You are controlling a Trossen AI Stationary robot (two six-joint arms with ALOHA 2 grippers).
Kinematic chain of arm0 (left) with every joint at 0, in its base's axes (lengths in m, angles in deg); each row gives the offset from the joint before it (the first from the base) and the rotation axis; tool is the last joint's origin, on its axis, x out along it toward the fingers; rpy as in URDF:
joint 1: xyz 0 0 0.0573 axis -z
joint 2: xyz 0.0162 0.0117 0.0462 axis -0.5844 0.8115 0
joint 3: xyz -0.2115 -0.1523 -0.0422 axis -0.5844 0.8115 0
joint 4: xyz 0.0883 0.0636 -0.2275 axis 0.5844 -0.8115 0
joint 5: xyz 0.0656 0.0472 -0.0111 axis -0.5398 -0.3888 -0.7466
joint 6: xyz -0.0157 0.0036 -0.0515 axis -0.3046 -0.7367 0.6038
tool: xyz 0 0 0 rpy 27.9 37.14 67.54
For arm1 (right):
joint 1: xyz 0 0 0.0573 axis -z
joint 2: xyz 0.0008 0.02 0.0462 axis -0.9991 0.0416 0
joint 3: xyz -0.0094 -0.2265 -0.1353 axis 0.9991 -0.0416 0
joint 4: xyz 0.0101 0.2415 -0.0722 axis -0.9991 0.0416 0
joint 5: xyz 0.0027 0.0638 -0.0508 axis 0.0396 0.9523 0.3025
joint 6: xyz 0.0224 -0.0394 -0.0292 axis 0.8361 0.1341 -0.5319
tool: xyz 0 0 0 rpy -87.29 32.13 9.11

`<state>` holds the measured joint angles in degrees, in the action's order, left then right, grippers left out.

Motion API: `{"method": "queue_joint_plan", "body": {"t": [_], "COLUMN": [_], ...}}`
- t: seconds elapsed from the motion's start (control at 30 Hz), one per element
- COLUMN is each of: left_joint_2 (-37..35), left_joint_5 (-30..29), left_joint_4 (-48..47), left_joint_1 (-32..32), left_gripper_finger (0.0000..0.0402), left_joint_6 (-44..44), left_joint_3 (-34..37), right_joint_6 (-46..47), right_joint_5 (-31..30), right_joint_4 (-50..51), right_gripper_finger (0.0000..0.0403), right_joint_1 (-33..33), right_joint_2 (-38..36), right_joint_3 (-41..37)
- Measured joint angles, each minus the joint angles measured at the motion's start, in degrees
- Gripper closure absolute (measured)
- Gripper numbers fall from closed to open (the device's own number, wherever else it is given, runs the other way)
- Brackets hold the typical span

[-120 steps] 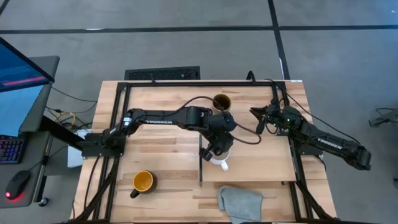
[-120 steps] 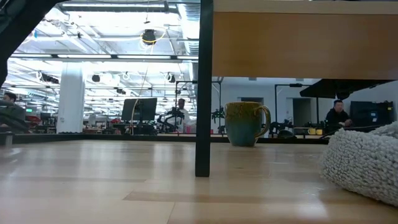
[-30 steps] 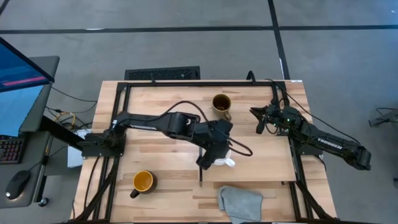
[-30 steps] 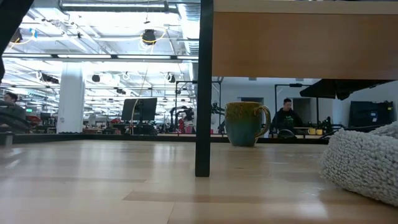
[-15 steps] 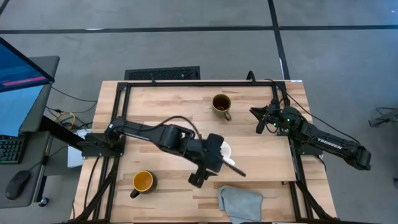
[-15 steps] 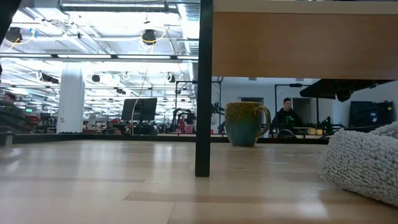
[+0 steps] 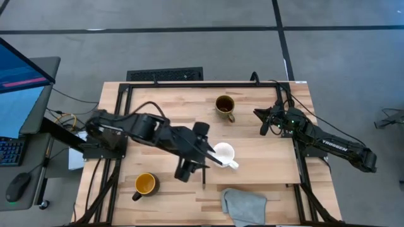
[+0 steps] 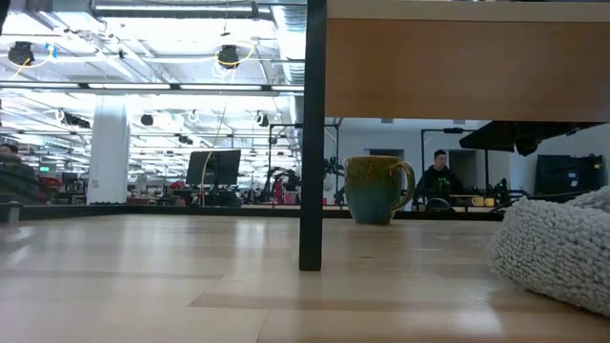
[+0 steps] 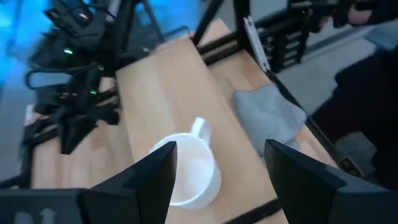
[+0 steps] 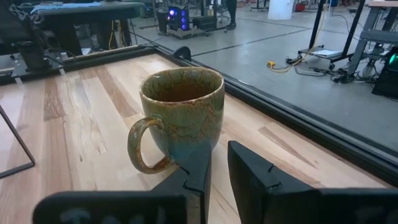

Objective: Stack small to large cups/mugs on shelf
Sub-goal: Put the white mug on the shelf

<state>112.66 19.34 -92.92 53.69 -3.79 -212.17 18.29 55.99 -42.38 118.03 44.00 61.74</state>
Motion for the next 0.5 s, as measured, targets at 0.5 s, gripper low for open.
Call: {"method": "queue_joint_plan", "body": {"t": [0.5], "left_joint_2": [-34.78], "left_joint_5": [-0.52], "left_joint_4": [45.72], "left_joint_1": [-0.3], "left_gripper_finger": [0.0168], "left_joint_6": [2.49], "left_joint_3": [57.84], "right_joint_6": [3.13], "right_joint_5": [0.64], "right_joint_4": [-2.05], "right_gripper_finger": [0.0326], "right_joint_1": [-0.01], "right_joint_2": [-0.11], "right_joint_3": [-0.04]}}
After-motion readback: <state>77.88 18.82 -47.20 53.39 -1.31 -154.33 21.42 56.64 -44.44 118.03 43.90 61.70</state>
